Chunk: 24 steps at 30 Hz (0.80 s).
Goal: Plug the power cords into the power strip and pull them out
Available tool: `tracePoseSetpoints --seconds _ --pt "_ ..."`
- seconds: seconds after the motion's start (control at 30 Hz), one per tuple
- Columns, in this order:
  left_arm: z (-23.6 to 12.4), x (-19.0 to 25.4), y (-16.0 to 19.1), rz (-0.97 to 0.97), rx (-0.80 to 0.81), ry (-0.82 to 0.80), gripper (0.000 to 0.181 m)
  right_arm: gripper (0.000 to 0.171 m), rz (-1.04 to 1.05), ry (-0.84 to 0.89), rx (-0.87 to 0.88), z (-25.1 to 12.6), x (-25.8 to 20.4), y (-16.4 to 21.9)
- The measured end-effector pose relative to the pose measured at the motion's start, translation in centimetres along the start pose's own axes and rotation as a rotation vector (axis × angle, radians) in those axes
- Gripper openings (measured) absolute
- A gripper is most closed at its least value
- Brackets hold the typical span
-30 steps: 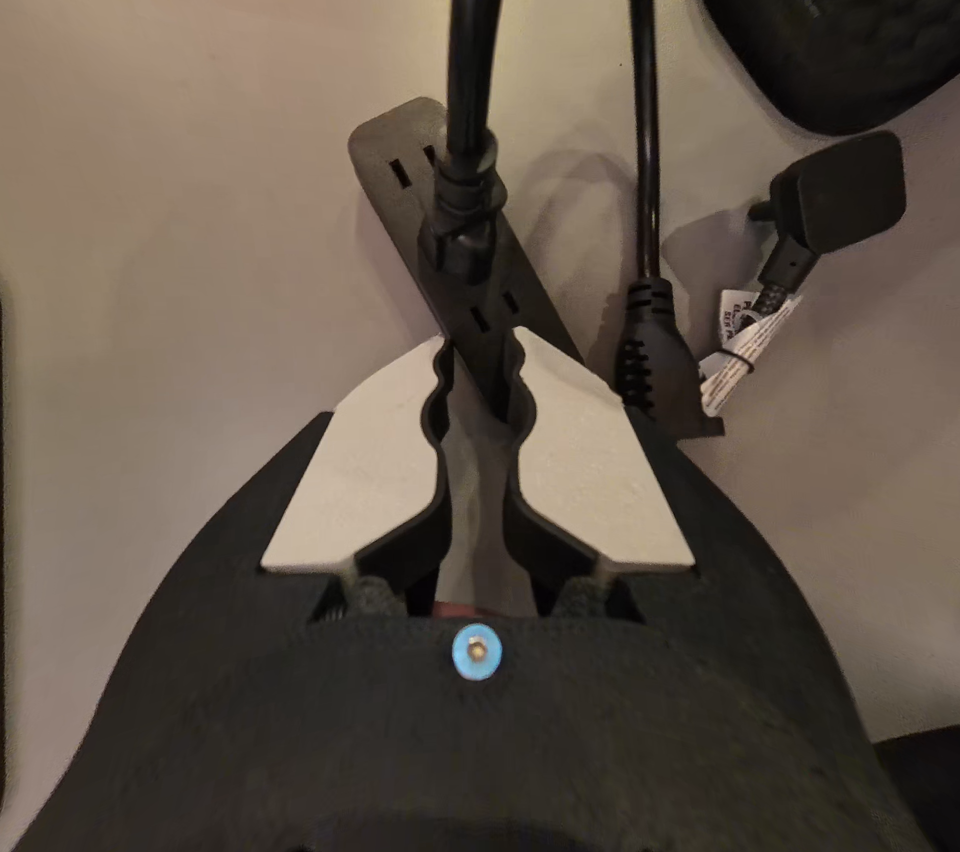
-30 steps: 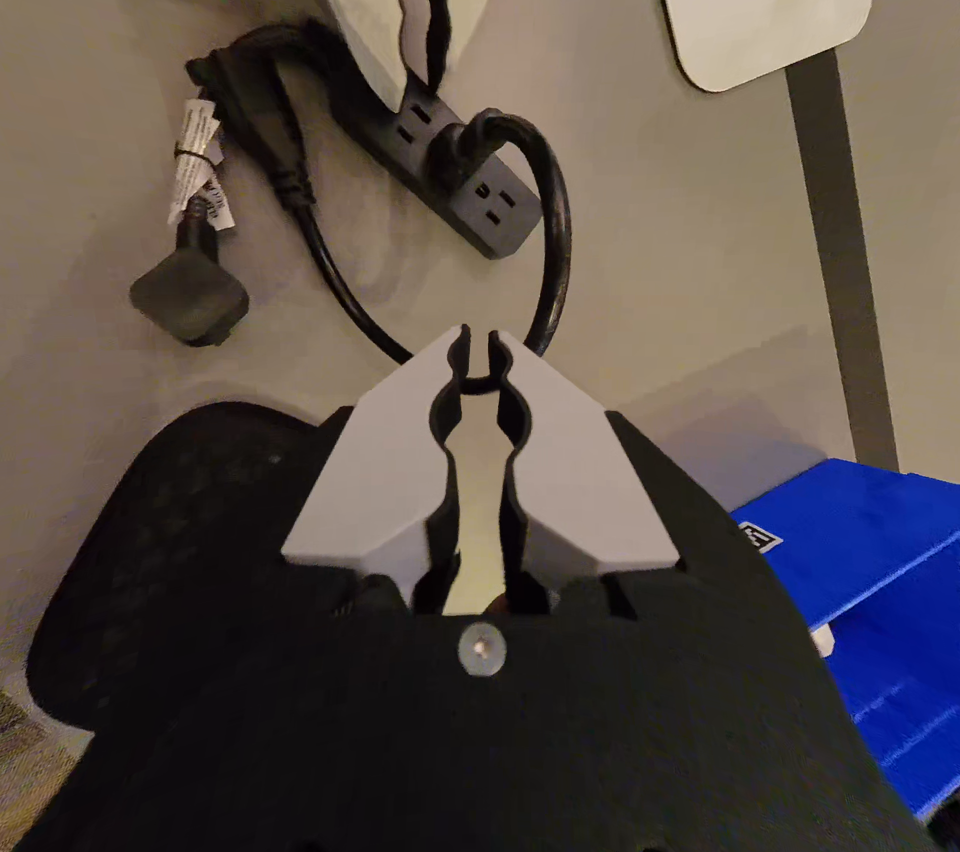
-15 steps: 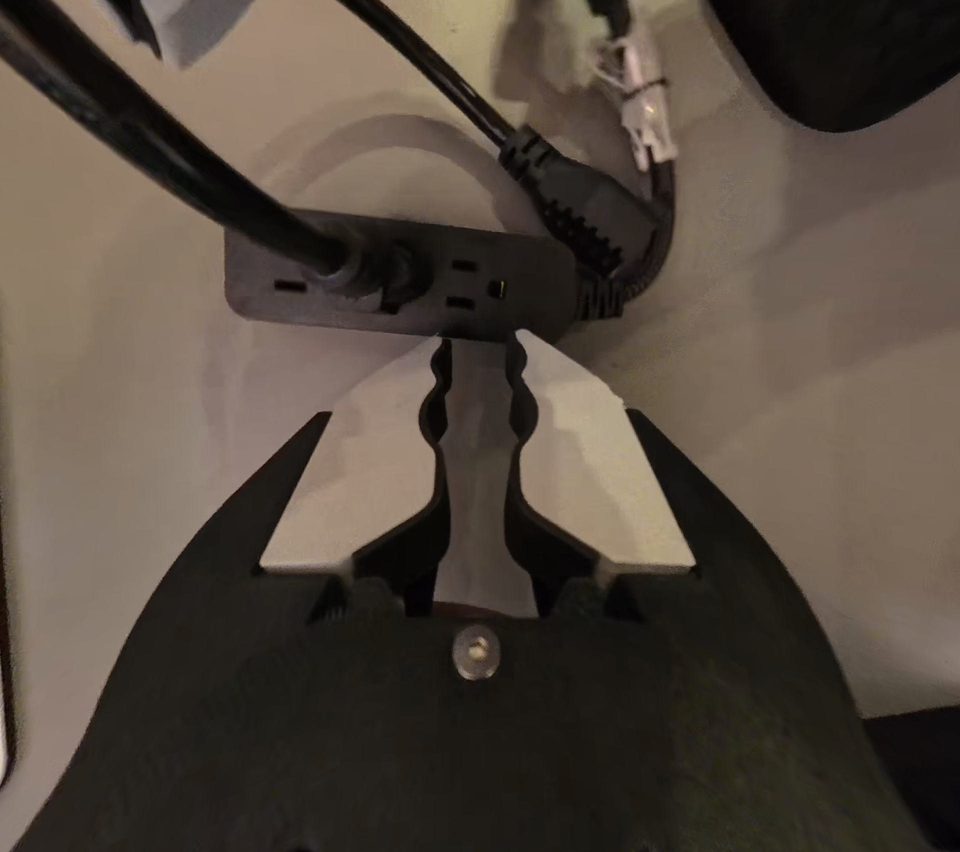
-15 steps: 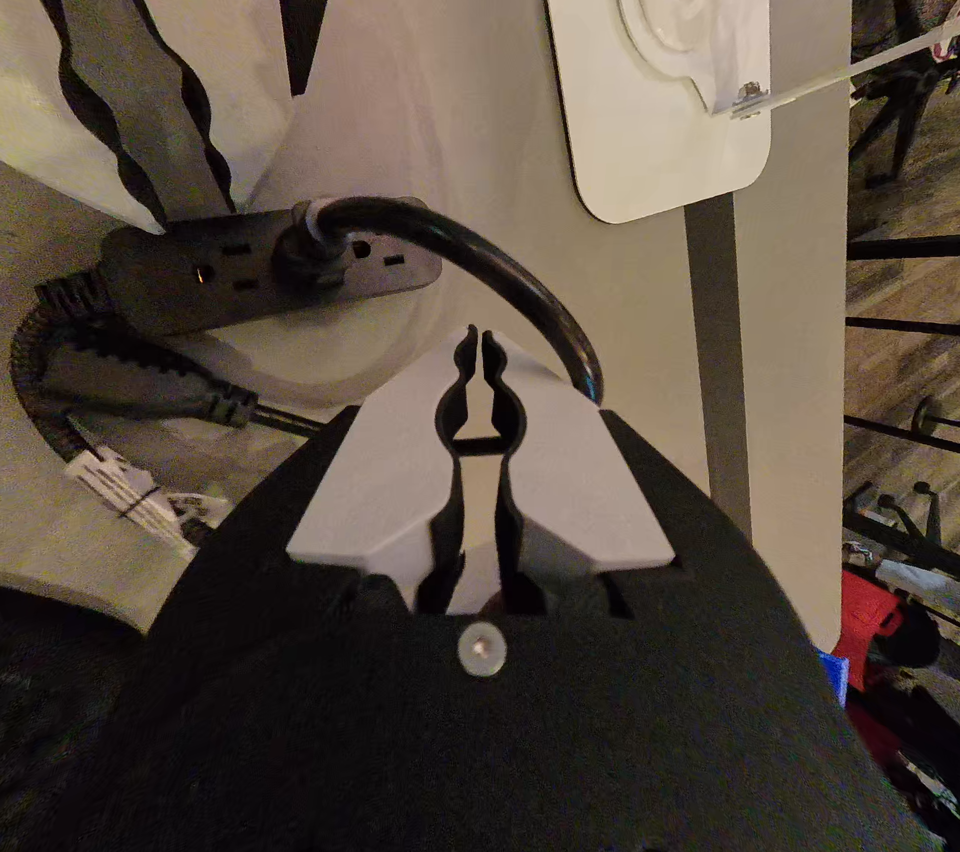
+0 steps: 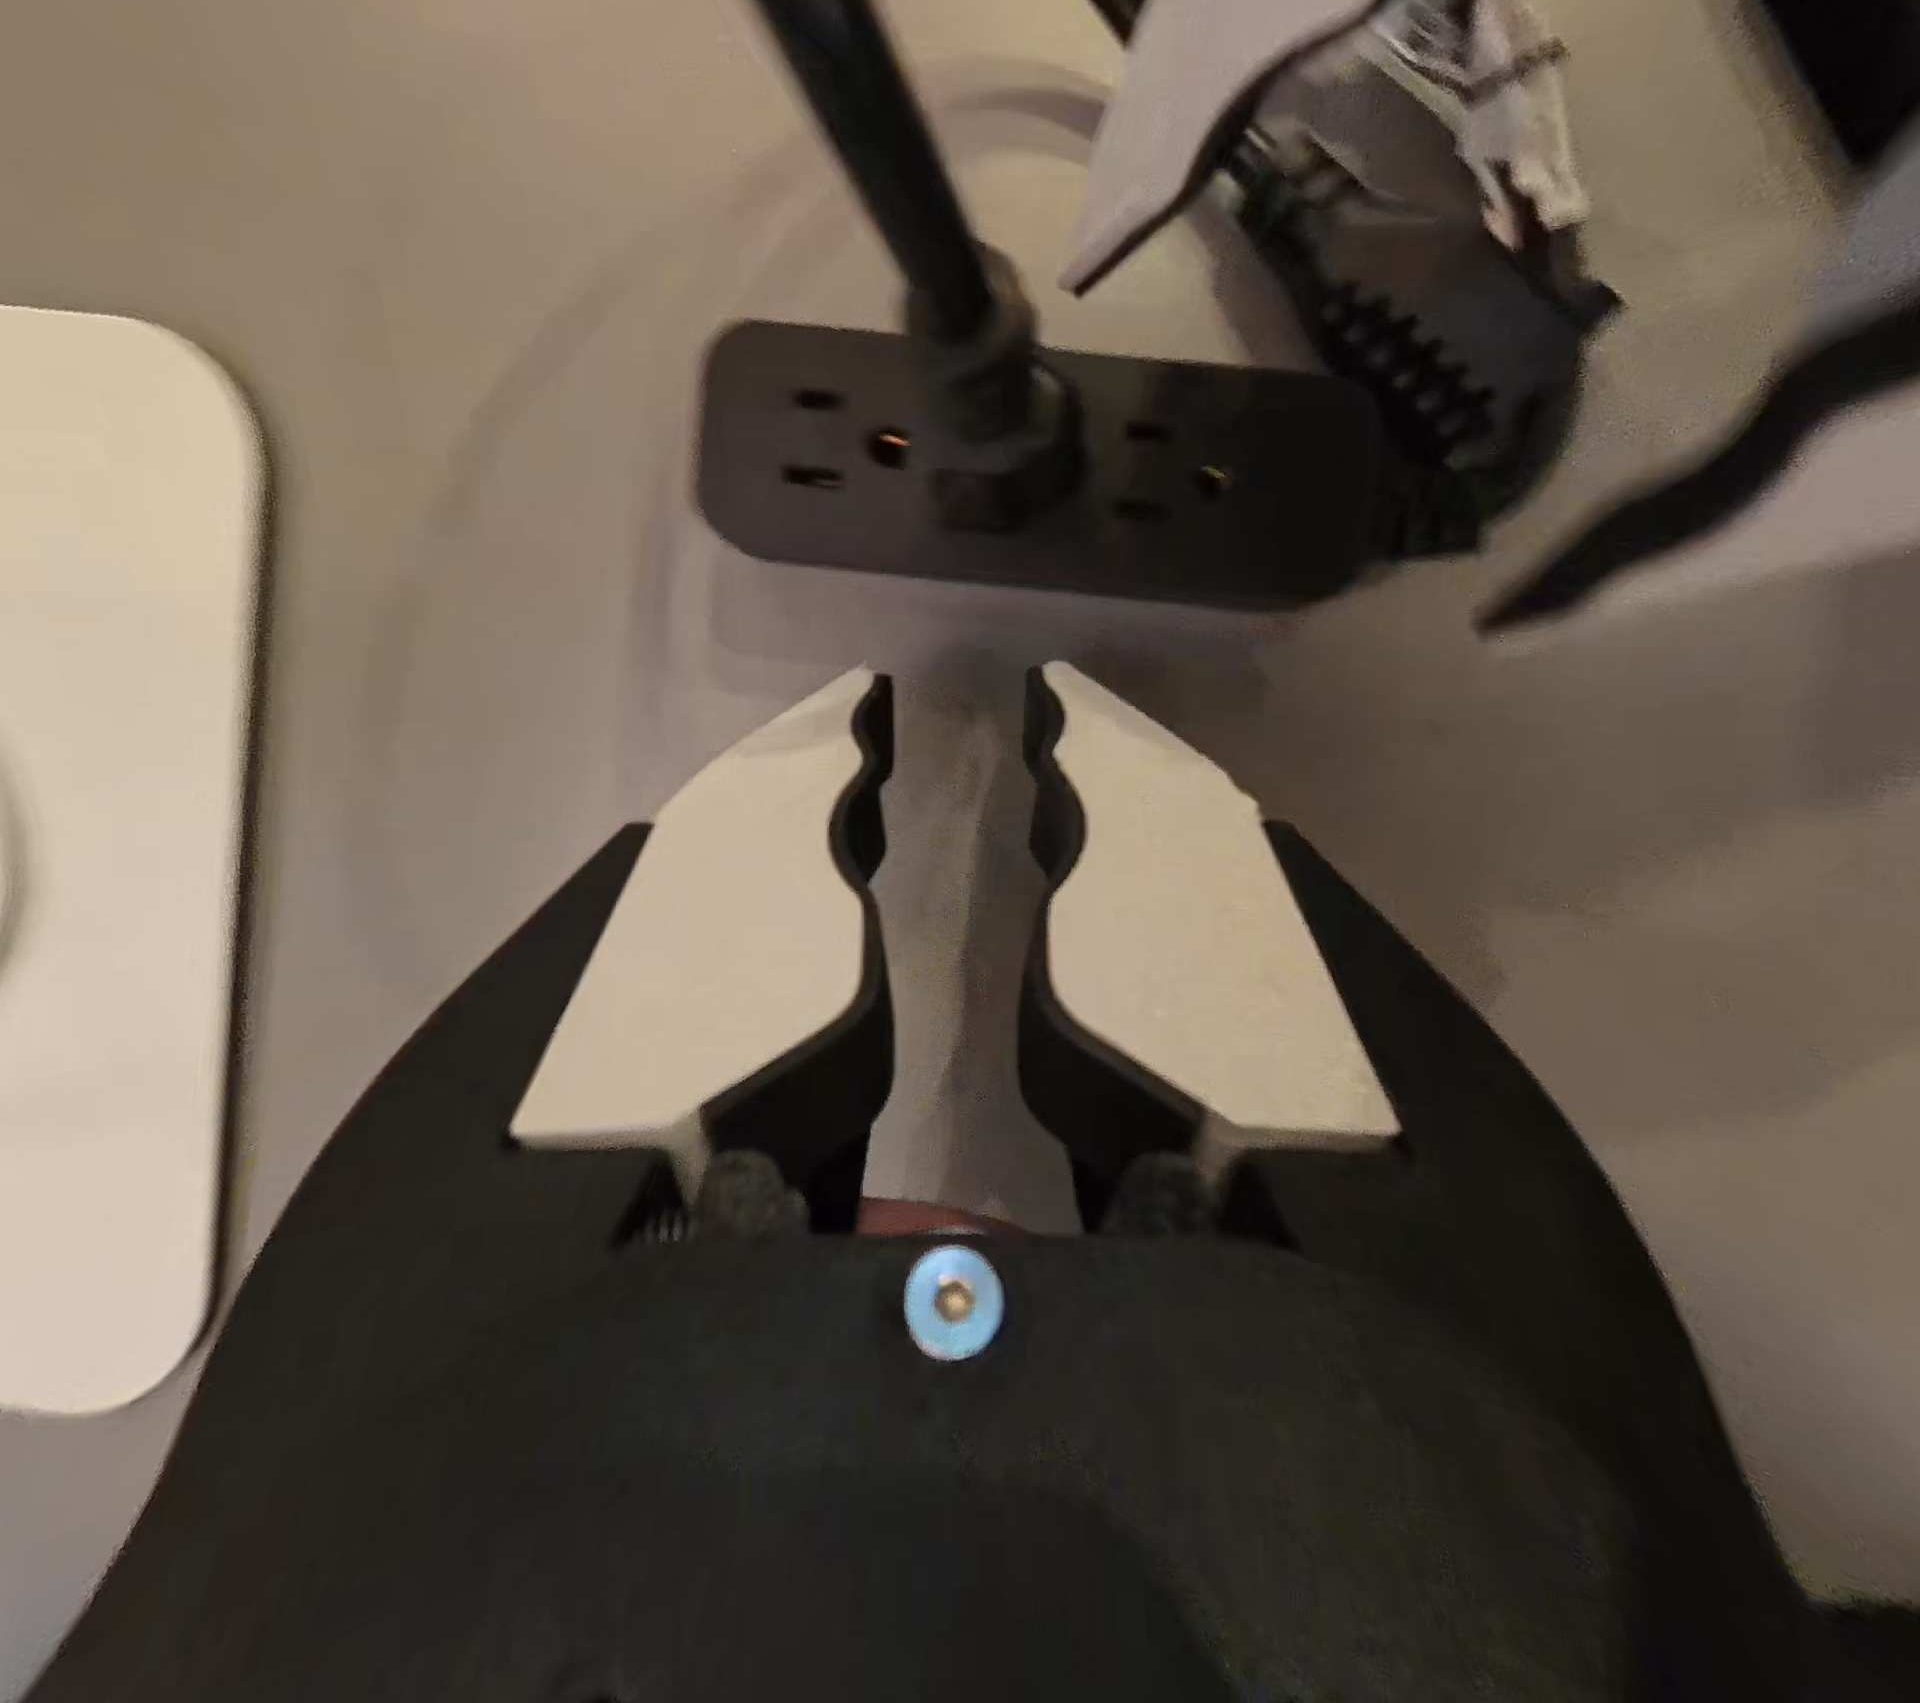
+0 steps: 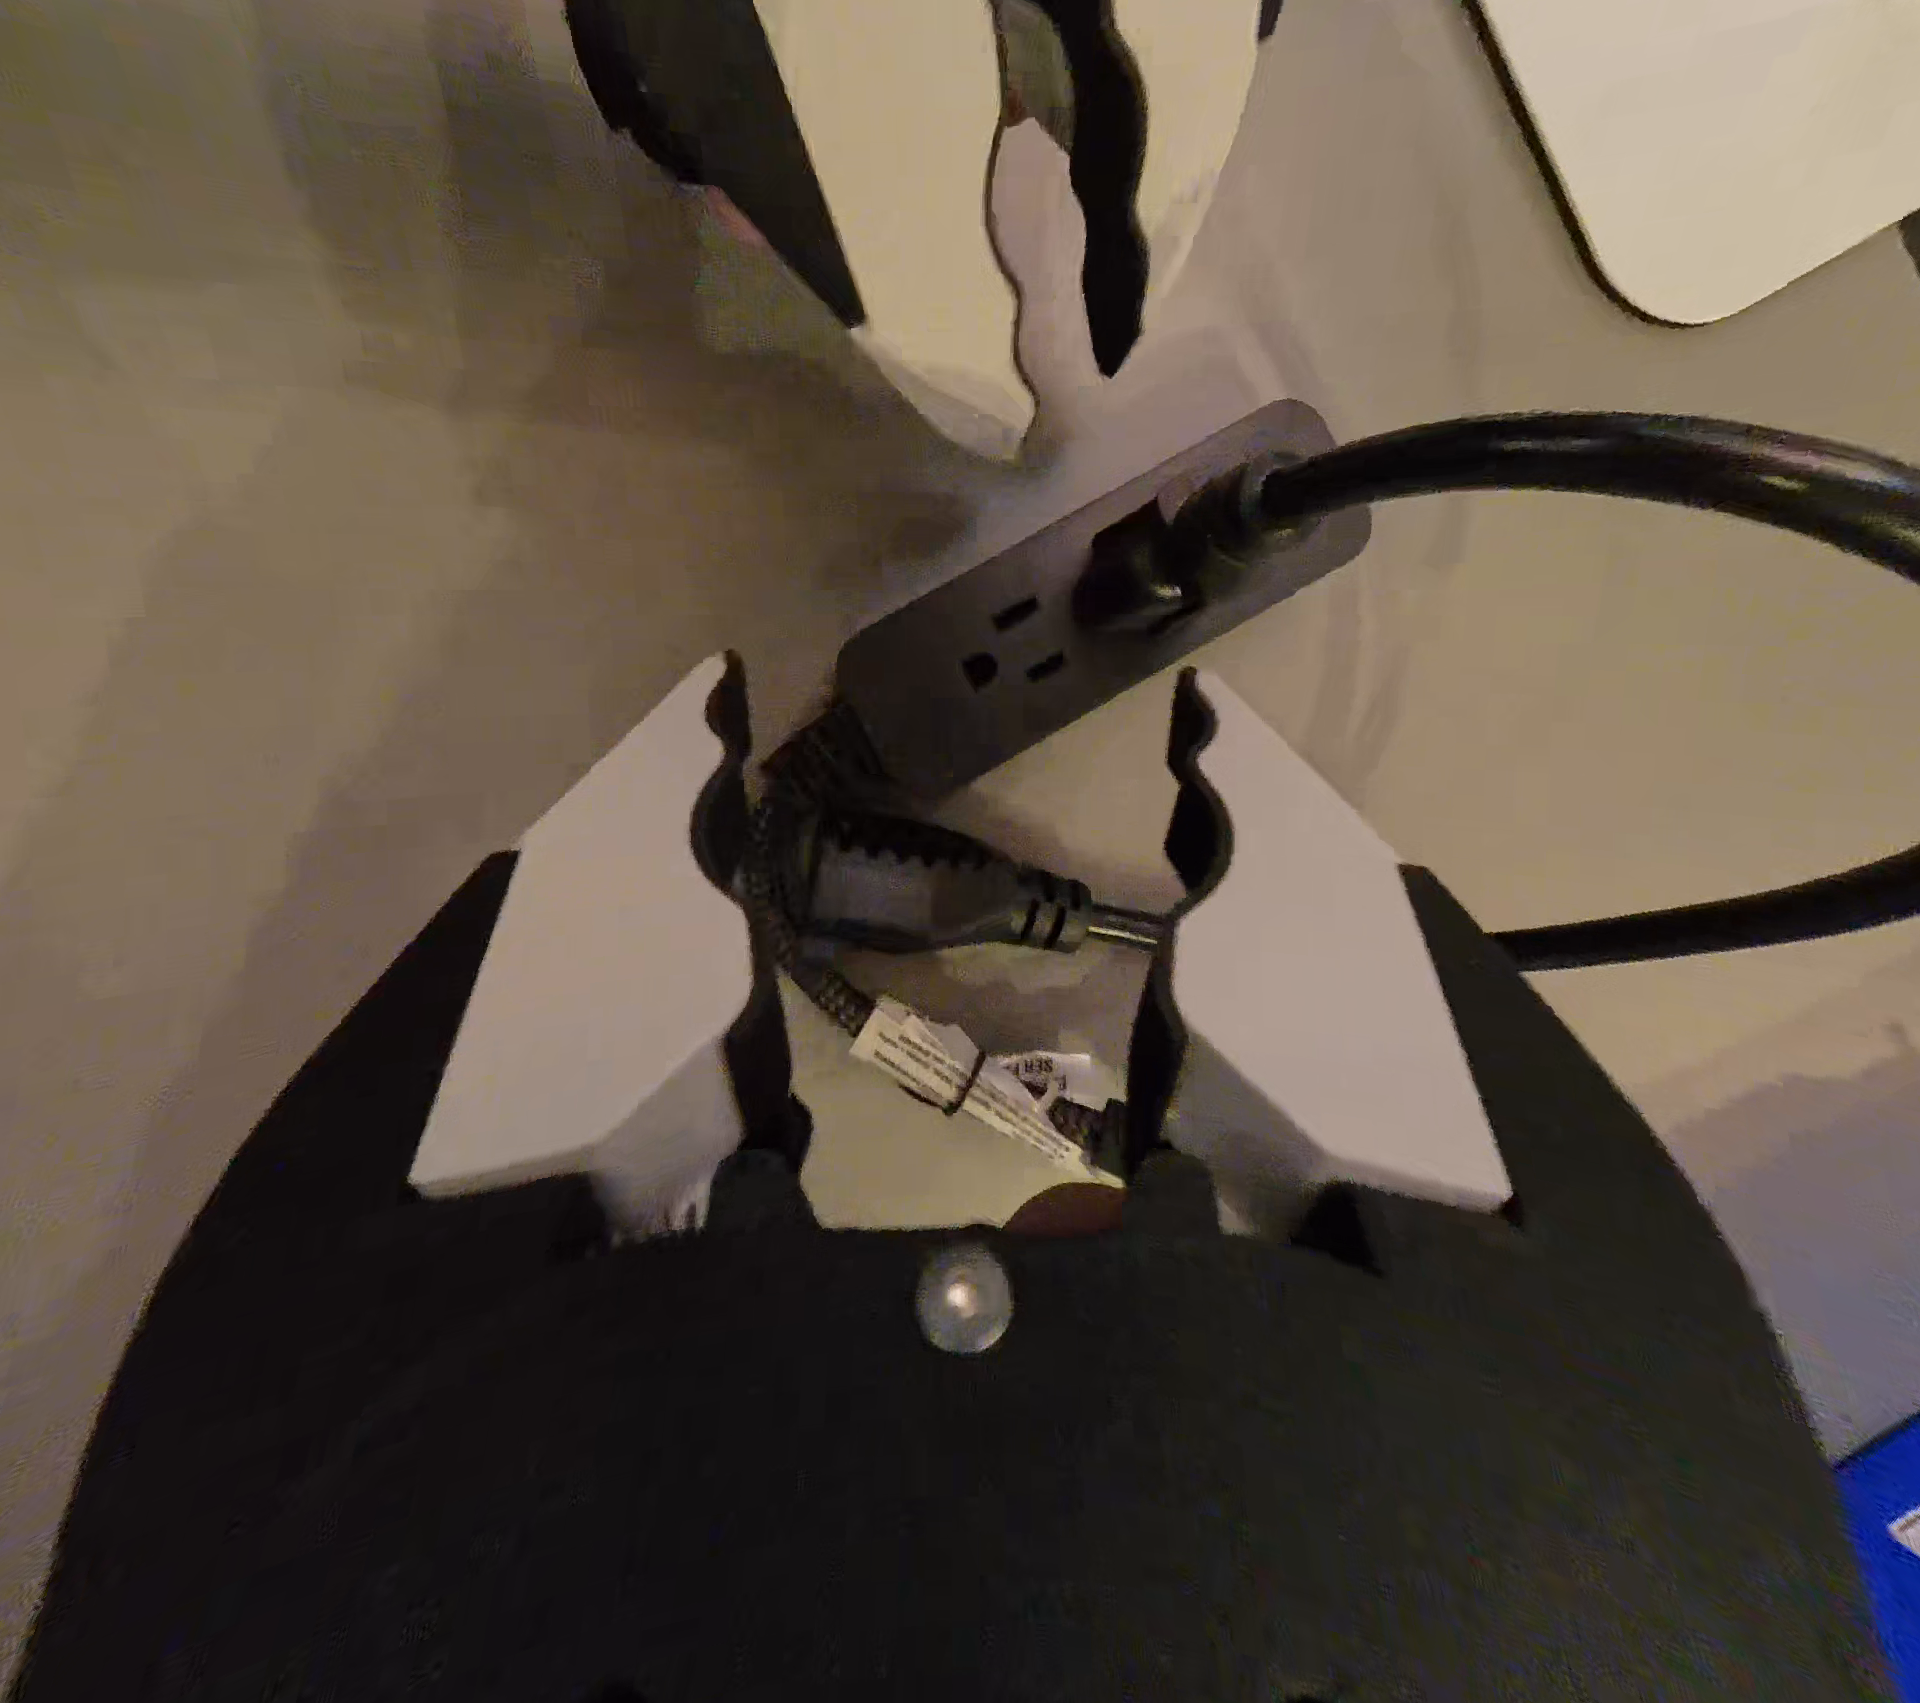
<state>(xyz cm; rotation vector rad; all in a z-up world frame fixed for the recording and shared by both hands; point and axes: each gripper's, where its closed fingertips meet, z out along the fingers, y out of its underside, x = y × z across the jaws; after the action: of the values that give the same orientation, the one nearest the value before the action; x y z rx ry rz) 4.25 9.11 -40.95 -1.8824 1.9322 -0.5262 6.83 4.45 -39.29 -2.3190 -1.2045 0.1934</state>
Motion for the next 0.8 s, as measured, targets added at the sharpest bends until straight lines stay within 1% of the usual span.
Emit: tracePoseSetpoints --seconds 0.03,0.07,0.1,0.17,0.23,0.3,0.37,0.43,0.53,0.6,0.63,0.7,0.8 --pt "-0.2 -0.8 -0.5 -0.018 0.03 -0.042 0.019 0.087 0.019 0.026 -0.01 0.6 0.1 0.2" --pt "-0.5 -1.8 -1.1 -0.031 0.067 -0.091 0.017 0.088 0.025 0.062 -0.021 1.1 0.4 0.5" --pt "-0.8 -2.9 -1.7 -0.053 0.109 -0.147 0.016 0.085 0.032 0.069 -0.024 1.5 0.3 0.7" --pt "-0.9 -3.9 -2.4 -0.085 0.163 -0.179 0.016 0.071 0.045 0.09 -0.034 2.3 0.5 1.1" --pt "-1.0 -4.9 -3.1 -0.089 0.213 -0.246 0.017 0.066 0.058 0.096 -0.031 2.8 0.7 1.3" --pt "-0.6 -4.6 -3.4 -0.082 0.234 -0.223 0.019 0.065 0.027 0.078 -0.037 2.8 0.5 1.4" --pt "-0.2 -4.3 -3.2 -0.06 0.214 -0.214 0.022 0.063 -0.054 0.024 -0.037 2.7 -0.1 1.5" --pt "-0.2 -3.8 -2.9 -0.042 0.209 -0.177 0.023 0.061 -0.21 -0.055 -0.064 2.3 -0.8 2.0" --pt "-0.4 -2.0 -2.0 0.016 0.191 -0.062 0.028 0.056 -0.391 -0.161 -0.088 1.8 -0.7 3.1" --pt "-0.6 0.2 -1.4 0.077 0.184 0.057 0.039 0.052 -0.444 -0.215 -0.114 1.5 -0.3 3.8" --pt "-0.8 0.9 -1.4 0.114 0.199 0.084 0.044 0.051 -0.489 -0.228 -0.122 1.4 -0.1 4.0" --pt "-0.8 1.5 -1.3 0.151 0.199 0.103 0.047 0.051 -0.528 -0.256 -0.122 1.3 0.0 4.2" --pt "0.0 1.9 -1.0 0.2 0.165 0.101 0.047 0.051 -0.576 -0.286 -0.114 1.1 0.0 4.4"
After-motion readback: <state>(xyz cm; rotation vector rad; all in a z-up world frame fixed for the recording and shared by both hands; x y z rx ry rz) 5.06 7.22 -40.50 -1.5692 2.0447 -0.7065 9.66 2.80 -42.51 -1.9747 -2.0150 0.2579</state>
